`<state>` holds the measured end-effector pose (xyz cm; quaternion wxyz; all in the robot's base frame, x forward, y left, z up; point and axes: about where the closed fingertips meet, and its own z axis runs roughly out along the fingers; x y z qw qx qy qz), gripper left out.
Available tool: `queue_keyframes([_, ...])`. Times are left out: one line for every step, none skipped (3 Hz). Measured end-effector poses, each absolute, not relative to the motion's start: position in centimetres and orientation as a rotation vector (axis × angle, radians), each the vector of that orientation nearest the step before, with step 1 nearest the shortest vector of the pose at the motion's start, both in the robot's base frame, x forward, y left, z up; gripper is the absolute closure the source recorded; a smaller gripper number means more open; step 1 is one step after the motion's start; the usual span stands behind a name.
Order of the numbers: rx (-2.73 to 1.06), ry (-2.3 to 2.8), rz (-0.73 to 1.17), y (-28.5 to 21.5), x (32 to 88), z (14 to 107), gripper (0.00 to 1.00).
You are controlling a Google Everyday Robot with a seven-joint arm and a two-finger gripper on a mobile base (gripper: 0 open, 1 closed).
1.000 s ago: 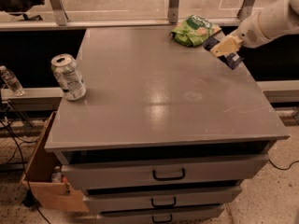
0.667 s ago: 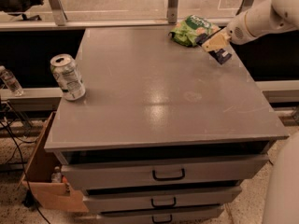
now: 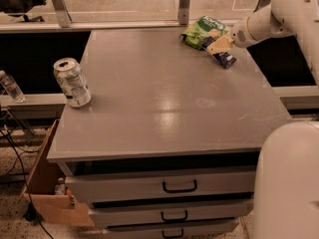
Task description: Move rxbar blueberry near green rice chip bag
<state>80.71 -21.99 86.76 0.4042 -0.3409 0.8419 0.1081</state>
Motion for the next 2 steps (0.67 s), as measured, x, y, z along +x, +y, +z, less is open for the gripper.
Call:
queue_keyframes([-0.843, 2.124, 0.275, -21.73, 81.74, 86.34, 0.39])
queue_keyframes([-0.831, 2.122, 0.270, -21.91, 82.25, 86.26, 0.16])
